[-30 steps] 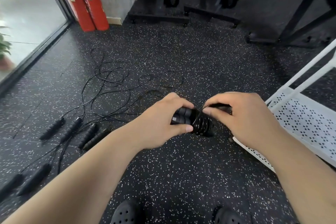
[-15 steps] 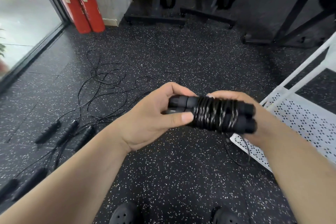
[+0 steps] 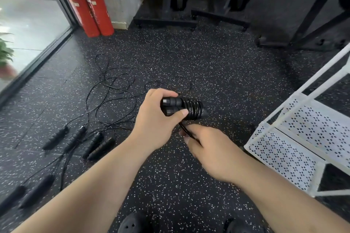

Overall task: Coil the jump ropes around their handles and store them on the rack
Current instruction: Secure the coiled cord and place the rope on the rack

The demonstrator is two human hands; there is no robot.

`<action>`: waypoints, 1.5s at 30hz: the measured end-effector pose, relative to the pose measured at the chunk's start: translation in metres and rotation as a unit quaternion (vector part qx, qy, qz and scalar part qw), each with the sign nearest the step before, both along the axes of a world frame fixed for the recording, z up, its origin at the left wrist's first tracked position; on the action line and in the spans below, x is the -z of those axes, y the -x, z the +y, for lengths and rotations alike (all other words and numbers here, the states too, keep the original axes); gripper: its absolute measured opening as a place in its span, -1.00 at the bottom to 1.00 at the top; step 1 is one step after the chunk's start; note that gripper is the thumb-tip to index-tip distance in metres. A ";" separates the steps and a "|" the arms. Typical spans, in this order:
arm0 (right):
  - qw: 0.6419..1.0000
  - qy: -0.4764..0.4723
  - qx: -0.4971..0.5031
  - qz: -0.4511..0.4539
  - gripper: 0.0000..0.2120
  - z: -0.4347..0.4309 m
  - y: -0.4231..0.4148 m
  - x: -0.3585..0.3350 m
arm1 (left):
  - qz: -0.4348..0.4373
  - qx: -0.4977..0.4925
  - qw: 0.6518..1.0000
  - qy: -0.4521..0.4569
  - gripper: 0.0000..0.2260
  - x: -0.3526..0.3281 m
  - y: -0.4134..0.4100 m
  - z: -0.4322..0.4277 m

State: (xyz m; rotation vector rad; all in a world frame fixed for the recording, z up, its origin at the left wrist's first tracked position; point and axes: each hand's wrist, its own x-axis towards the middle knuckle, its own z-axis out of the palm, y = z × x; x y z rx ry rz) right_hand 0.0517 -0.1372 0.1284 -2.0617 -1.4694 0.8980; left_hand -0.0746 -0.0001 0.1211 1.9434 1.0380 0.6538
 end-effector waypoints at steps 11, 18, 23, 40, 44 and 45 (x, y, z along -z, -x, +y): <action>0.957 -0.054 -0.043 -0.283 -0.64 -0.008 -0.058 -0.031 | 0.212 0.245 0.939 -0.112 -0.71 -0.002 -0.003 -0.021; 0.992 -0.062 0.009 -0.111 -0.82 -0.010 -0.077 -0.029 | 0.100 0.295 0.950 0.014 -0.78 -0.009 -0.002 -0.021; 0.995 -0.093 0.023 0.028 -0.76 -0.008 -0.081 -0.032 | -0.010 0.273 0.957 0.103 -0.61 -0.026 0.001 -0.014; 0.936 -0.283 0.208 -0.007 -0.82 0.003 -0.032 -0.022 | -0.116 -0.014 0.965 0.236 -0.81 -0.002 -0.018 -0.034; 0.936 -0.302 0.166 -0.071 -0.78 0.004 -0.015 -0.014 | -0.145 -0.069 0.912 0.377 -0.58 -0.007 -0.023 -0.055; 0.937 -0.305 0.152 -0.082 -0.78 0.004 -0.011 -0.013 | -0.165 -0.070 0.889 0.421 -0.51 -0.008 -0.023 -0.057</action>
